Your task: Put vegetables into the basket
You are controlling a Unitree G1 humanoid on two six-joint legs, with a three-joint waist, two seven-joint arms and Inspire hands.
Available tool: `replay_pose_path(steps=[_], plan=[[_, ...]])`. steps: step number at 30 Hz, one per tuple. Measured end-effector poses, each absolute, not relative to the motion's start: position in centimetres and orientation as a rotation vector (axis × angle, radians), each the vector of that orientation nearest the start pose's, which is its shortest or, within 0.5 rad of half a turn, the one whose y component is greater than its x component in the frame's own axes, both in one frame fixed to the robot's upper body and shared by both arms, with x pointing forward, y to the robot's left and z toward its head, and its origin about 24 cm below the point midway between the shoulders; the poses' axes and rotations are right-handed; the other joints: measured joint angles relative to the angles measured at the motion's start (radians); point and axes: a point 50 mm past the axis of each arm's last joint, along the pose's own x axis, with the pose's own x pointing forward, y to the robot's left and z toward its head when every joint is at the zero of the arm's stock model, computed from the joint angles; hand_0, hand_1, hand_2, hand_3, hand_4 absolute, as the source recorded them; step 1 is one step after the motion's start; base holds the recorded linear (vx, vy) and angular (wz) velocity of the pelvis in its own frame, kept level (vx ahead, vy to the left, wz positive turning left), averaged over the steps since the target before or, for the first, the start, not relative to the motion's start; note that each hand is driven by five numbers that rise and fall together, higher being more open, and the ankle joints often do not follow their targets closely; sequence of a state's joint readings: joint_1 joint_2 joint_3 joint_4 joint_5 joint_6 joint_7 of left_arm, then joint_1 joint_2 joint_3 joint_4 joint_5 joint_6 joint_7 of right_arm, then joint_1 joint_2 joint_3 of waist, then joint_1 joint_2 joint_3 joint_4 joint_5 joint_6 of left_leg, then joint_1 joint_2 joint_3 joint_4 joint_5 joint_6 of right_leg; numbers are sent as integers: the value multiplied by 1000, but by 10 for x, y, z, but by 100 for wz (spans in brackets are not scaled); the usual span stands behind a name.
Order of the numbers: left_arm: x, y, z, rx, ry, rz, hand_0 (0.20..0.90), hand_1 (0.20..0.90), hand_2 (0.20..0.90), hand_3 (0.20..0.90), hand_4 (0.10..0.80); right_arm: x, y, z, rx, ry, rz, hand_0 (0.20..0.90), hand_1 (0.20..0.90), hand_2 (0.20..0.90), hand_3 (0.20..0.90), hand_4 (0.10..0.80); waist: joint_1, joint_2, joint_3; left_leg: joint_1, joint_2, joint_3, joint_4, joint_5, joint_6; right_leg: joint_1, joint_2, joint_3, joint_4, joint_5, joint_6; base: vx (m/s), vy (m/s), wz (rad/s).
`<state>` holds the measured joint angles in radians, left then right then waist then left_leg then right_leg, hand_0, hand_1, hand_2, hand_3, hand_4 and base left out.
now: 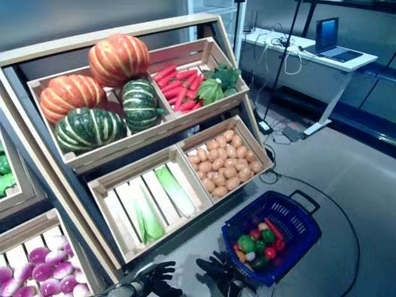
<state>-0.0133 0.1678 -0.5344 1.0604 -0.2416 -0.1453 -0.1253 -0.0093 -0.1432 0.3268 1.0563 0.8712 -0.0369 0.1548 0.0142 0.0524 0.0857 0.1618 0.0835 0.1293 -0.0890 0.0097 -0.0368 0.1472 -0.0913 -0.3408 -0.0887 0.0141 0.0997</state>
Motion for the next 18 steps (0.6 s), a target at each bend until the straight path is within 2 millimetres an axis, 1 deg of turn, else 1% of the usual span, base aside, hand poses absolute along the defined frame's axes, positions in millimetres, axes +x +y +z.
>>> replay_pose_path(steps=[12,15,18], plan=[[124,142,-152,132,956,-406,900,900,900,900,800,130,-160,-153,553,983,-118,900,900,900,900,800,0,0,0,0,0,0,0,0,0,0,0,0,0,0,0,0,0,0],[126,140,-151,136,929,-416,900,900,900,900,800,129,-160,-153,554,986,-118,900,900,900,900,800,0,0,0,0,0,0,0,0,0,0,0,0,0,0,0,0,0,0],[132,139,-146,155,867,-406,900,900,900,900,800,130,-160,-153,550,985,-114,900,900,900,900,800,1,0,0,0,0,0,0,0,0,0,1,0,0,0,0,0,0,0]])
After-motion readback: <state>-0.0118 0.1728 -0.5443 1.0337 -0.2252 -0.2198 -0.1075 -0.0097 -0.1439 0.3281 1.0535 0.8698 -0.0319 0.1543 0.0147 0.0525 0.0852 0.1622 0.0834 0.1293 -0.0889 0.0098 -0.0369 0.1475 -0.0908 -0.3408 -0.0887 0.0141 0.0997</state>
